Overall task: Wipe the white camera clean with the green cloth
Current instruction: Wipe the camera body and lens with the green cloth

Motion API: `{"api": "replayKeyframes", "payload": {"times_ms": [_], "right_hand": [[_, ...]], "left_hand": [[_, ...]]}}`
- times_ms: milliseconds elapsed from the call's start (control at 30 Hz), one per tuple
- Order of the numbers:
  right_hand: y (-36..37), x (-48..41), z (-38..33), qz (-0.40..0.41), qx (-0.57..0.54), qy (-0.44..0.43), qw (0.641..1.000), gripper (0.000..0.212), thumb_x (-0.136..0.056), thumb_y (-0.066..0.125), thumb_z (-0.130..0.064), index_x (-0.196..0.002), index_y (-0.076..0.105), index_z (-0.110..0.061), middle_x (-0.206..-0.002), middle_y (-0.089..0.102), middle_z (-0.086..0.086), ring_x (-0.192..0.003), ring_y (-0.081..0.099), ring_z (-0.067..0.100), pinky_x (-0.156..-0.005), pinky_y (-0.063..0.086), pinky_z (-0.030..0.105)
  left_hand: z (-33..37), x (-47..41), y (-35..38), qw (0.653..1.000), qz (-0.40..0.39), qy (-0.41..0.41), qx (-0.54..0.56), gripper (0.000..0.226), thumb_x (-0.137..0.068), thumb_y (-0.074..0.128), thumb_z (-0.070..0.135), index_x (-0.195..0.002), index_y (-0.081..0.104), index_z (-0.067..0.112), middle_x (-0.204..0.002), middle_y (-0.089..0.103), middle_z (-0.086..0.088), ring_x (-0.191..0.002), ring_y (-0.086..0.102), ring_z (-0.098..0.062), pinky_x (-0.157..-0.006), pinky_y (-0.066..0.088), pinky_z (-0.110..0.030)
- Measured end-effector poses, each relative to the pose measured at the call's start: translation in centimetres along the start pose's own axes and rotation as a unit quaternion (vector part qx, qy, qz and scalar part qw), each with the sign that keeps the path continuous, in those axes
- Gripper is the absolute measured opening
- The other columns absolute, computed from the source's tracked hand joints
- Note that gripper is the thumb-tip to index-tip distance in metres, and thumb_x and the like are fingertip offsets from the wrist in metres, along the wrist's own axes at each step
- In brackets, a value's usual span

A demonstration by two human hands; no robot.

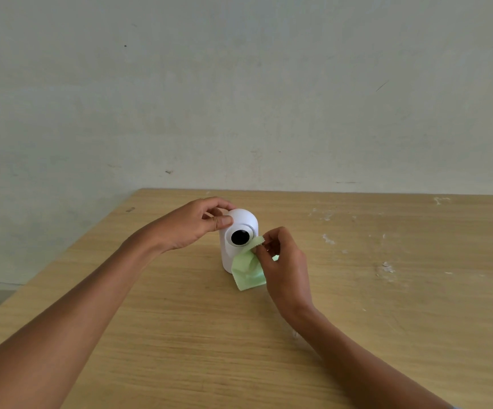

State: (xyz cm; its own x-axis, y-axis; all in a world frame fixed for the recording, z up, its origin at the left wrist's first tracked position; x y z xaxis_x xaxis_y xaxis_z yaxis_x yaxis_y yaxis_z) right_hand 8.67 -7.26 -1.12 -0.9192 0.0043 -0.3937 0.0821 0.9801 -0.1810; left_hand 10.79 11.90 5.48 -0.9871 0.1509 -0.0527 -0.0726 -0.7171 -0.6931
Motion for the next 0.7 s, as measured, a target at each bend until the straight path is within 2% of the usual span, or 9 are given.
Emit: {"api": "replayKeyframes", "payload": {"times_ms": [100, 200, 300, 367, 433, 567, 700], "right_hand": [[-1.4, 0.4, 0.2, -0.016, -0.005, 0.013, 1.0, 0.012, -0.092, 0.065, -0.007, -0.091, 0.058, -0.018, -0.084, 0.063, -0.008, -0.075, 0.055, -0.002, -0.067, 0.047, 0.013], [-3.2, 0.5, 0.6, -0.017, 0.011, 0.014, 1.0, 0.016, -0.091, 0.065, -0.005, -0.092, 0.059, -0.02, -0.084, 0.064, -0.008, -0.075, 0.057, -0.003, -0.066, 0.049, 0.014], [-5.0, -0.1, 0.8, 0.015, 0.032, 0.009, 0.999, 0.018, -0.091, 0.063, -0.004, -0.094, 0.058, -0.021, -0.087, 0.066, -0.009, -0.08, 0.061, 0.0, -0.067, 0.05, 0.015], [-6.0, -0.6, 0.8, 0.038, 0.034, 0.009, 0.999, 0.022, -0.091, 0.062, -0.005, -0.095, 0.056, -0.025, -0.09, 0.065, -0.01, -0.083, 0.063, 0.001, -0.067, 0.051, 0.017], [-6.7, -1.0, 0.5, 0.047, 0.026, 0.009, 0.999, 0.027, -0.092, 0.061, -0.004, -0.094, 0.054, -0.031, -0.093, 0.065, -0.01, -0.086, 0.065, 0.004, -0.067, 0.054, 0.021], [-6.4, -1.3, 0.2, 0.037, 0.017, -0.003, 0.999, 0.026, -0.094, 0.059, -0.005, -0.095, 0.055, -0.03, -0.095, 0.064, -0.011, -0.085, 0.065, 0.005, -0.066, 0.057, 0.025], [-4.8, -1.3, 0.4, 0.035, 0.002, 0.003, 0.999, 0.017, -0.096, 0.06, -0.012, -0.106, 0.053, -0.023, -0.098, 0.062, -0.009, -0.083, 0.062, 0.002, -0.064, 0.055, 0.024]], "left_hand": [[0.1, -0.1, -0.1, 1.0, -0.009, 0.006, -0.017, 0.033, -0.101, 0.058, 0.031, -0.134, 0.061, 0.035, -0.121, 0.06, 0.007, -0.094, 0.06, 0.003, -0.081, 0.042, -0.017], [0.4, -0.1, -0.1, 0.999, -0.022, 0.005, -0.023, 0.035, -0.102, 0.056, 0.028, -0.137, 0.059, 0.034, -0.12, 0.059, 0.009, -0.081, 0.059, 0.012, -0.077, 0.041, -0.01], [0.4, 0.0, -0.2, 0.999, -0.029, -0.002, -0.013, 0.036, -0.101, 0.057, 0.032, -0.135, 0.059, 0.045, -0.125, 0.057, 0.008, -0.103, 0.063, -0.003, -0.094, 0.048, -0.025], [0.5, 0.1, -0.2, 1.0, -0.02, -0.006, 0.0, 0.031, -0.099, 0.059, 0.04, -0.128, 0.062, 0.05, -0.124, 0.06, 0.01, -0.111, 0.064, -0.008, -0.099, 0.046, -0.032], [0.5, 0.2, -0.1, 1.0, -0.005, -0.002, 0.007, 0.029, -0.096, 0.061, 0.047, -0.124, 0.065, 0.05, -0.121, 0.062, 0.012, -0.105, 0.066, -0.007, -0.092, 0.047, -0.027], [0.3, 0.1, 0.2, 1.0, 0.004, 0.009, 0.025, 0.029, -0.097, 0.063, 0.036, -0.124, 0.066, 0.043, -0.119, 0.062, 0.006, -0.093, 0.065, -0.007, -0.081, 0.044, -0.019], [0.2, -0.1, 0.3, 0.999, 0.003, 0.011, 0.037, 0.029, -0.098, 0.063, 0.031, -0.126, 0.066, 0.04, -0.122, 0.062, 0.002, -0.105, 0.067, -0.014, -0.083, 0.045, -0.018]]}}
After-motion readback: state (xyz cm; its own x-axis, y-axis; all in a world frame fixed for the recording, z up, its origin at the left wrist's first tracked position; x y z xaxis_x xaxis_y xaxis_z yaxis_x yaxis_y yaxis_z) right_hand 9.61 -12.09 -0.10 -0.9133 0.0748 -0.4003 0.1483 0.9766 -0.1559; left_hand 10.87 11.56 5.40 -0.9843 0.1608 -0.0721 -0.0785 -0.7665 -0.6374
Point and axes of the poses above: each hand's wrist, its own x-axis away from the middle knuckle, its own y-axis out of the palm, z = x × y, the point moved 5 cm from there along -x, towards the middle knuckle
